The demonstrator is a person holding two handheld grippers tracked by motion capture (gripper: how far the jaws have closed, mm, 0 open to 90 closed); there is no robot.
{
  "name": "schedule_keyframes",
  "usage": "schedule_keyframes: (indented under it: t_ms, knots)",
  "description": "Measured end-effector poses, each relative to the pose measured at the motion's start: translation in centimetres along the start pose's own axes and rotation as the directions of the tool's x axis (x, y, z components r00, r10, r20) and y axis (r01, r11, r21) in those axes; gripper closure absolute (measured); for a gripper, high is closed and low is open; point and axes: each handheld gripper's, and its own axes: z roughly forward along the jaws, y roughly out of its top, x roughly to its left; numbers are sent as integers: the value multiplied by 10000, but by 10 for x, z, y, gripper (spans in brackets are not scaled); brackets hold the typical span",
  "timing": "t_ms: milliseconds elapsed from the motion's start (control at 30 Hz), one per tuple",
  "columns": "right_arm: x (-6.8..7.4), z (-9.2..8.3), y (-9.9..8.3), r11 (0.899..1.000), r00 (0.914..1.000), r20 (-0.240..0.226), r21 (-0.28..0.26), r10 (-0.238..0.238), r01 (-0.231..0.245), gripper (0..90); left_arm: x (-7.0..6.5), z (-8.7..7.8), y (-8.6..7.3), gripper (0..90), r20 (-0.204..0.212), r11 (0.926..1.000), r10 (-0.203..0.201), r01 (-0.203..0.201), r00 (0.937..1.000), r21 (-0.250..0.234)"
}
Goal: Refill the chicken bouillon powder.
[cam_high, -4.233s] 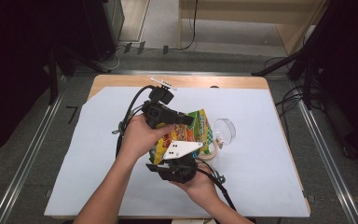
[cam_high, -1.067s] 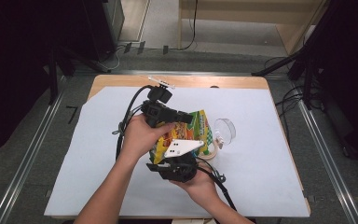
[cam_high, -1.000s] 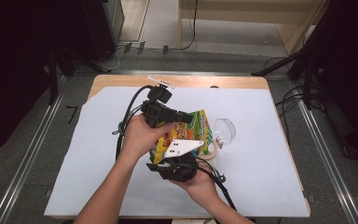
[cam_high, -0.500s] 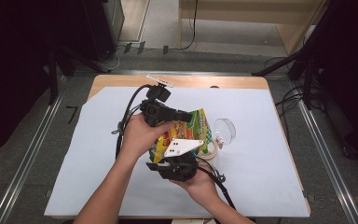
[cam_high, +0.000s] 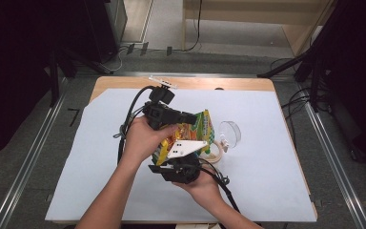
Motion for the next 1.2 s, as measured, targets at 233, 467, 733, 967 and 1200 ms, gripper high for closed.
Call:
schedule_keyframes:
  t_ms: [233, 467, 733, 967, 1200]
  knots:
    - [0, 2, -1, 10000, 10000, 68, -40, -55, 55, 750, -3, -1, -1, 827, -73, 10000, 73, -73, 9999, 20]
    - [0, 2, -1, 10000, 10000, 22, -13, -25, 25, 751, -5, -1, -2, 848, -225, 9997, 257, -255, 9994, 61]
    - [1, 3, -2, 10000, 10000, -38, 32, -1, 1, 746, -9, -3, -2, 872, -615, 9984, 530, -517, 9967, 228]
    - [4, 0, 2, 10000, 10000, -19, -40, -73, 72, 738, -8, -5, -1, 865, -669, 9988, 481, -476, 9966, 89]
    - [3, 0, 1, 9998, 9998, 29, 5, -178, 178, 738, -7, -5, -1, 861, -578, 9989, 464, -464, 9973, 11]
